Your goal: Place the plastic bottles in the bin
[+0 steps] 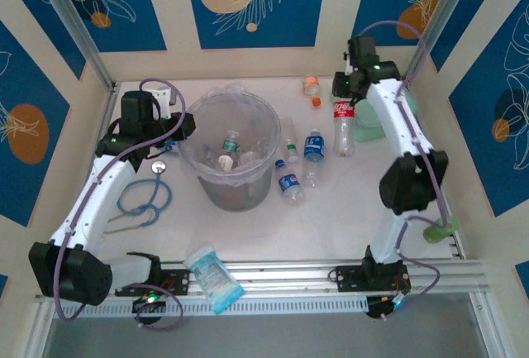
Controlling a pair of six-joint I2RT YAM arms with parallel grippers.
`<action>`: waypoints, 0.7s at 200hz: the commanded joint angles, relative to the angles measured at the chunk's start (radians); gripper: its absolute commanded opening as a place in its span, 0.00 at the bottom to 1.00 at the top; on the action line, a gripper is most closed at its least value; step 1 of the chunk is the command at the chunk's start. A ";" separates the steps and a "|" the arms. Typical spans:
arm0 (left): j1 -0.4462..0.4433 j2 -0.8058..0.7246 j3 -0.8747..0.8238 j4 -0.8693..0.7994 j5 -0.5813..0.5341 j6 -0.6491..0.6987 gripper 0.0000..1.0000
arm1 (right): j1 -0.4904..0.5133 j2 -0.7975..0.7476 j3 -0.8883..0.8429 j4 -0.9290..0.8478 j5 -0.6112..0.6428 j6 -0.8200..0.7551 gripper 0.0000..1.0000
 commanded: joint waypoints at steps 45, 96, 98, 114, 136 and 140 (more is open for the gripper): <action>0.015 0.008 -0.018 -0.024 -0.023 0.024 0.25 | -0.023 -0.359 -0.075 0.221 -0.426 0.211 0.00; 0.014 0.005 -0.016 -0.027 -0.037 0.029 0.25 | 0.065 -0.520 -0.236 0.653 -0.695 0.418 0.00; 0.014 0.006 -0.016 -0.027 -0.037 0.029 0.25 | 0.074 -0.520 -0.237 0.664 -0.698 0.419 0.00; 0.015 0.004 -0.018 -0.025 -0.034 0.028 0.25 | 0.155 -0.511 -0.245 0.730 -0.709 0.398 0.00; 0.014 0.004 -0.018 -0.026 -0.033 0.026 0.25 | 0.267 -0.477 -0.234 0.753 -0.706 0.328 0.00; 0.015 0.003 -0.018 -0.025 -0.034 0.027 0.24 | 0.288 -0.470 -0.234 0.756 -0.707 0.311 0.00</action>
